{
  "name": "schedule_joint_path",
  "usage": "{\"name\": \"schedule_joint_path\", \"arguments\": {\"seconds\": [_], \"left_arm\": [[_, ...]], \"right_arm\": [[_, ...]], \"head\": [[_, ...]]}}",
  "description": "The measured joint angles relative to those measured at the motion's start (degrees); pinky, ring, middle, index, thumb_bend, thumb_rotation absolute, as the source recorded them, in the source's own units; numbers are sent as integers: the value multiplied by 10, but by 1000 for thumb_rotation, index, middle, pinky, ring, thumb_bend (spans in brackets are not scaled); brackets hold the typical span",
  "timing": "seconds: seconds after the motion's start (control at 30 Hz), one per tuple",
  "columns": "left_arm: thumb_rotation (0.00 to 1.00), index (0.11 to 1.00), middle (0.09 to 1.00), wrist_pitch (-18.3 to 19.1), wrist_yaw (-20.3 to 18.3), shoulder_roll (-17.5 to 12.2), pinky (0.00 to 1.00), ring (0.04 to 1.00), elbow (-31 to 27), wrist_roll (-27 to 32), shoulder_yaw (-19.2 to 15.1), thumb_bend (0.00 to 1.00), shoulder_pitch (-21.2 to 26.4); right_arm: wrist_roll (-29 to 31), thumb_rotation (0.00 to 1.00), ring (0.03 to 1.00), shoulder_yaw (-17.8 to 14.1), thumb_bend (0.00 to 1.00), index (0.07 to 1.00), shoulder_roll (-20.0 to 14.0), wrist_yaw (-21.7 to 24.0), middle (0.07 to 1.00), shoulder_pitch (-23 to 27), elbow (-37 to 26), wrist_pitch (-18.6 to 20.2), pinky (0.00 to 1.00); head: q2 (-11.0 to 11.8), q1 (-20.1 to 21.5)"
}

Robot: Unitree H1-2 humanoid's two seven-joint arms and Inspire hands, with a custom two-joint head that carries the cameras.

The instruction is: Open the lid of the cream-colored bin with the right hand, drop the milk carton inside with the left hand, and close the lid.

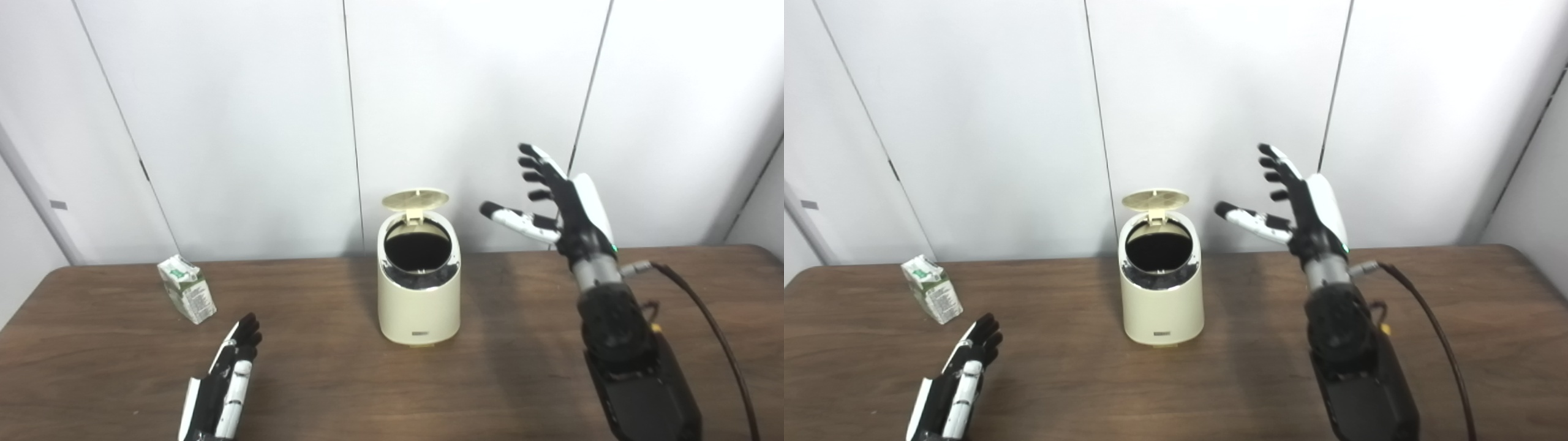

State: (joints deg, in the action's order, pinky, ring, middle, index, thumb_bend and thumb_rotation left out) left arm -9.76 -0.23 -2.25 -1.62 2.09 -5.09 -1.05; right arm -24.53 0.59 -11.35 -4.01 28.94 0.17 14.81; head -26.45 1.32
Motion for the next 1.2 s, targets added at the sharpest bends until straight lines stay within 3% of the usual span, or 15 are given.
{"name": "schedule_joint_path", "arguments": {"seconds": [0.2, 0.3, 0.37, 0.47, 0.57, 0.73, 0.97, 1.2], "left_arm": [[819, 940, 933, 0, 0, 0, 946, 925, 0, 2, -1, 413, 0], [821, 940, 929, 0, 0, 0, 941, 919, 0, 2, -1, 408, 0], [813, 935, 923, 0, 0, 0, 930, 913, 0, 3, -3, 411, 0], [801, 932, 923, 0, 0, 0, 925, 913, 1, 7, -7, 430, 0], [806, 935, 923, -1, -1, 0, 920, 911, 2, 10, -8, 443, 1], [797, 933, 923, -1, -3, -2, 927, 914, 2, 19, -9, 447, 0], [774, 930, 924, -4, -4, -6, 908, 909, 2, 22, -9, 449, 0], [758, 926, 920, -1, -2, -4, 836, 888, -2, 22, -9, 463, -2]], "right_arm": [[33, 601, 877, -16, 559, 915, -6, 13, 898, -69, -2, 3, 843], [82, 637, 878, -36, 542, 914, -5, 22, 902, -113, -2, -3, 819], [116, 864, 923, -48, 542, 939, -6, 32, 934, -149, 2, -21, 888], [182, 981, 956, -59, 609, 958, -6, 56, 953, -188, 10, -76, 943], [236, 999, 978, -76, 666, 971, -2, 72, 968, -204, 16, -101, 988], [299, 1000, 998, -86, 670, 997, 8, 88, 999, -222, 31, -148, 1000], [304, 1000, 1000, -86, 687, 1000, 9, 88, 1000, -223, 44, -195, 1000], [313, 1000, 1000, -90, 636, 1000, 11, 88, 1000, -224, 41, -199, 1000]], "head": [[-1, 1], [-3, 2], [-4, 3], [-7, 9], [-10, 10], [-14, 7], [-22, -12], [-28, -47]]}}
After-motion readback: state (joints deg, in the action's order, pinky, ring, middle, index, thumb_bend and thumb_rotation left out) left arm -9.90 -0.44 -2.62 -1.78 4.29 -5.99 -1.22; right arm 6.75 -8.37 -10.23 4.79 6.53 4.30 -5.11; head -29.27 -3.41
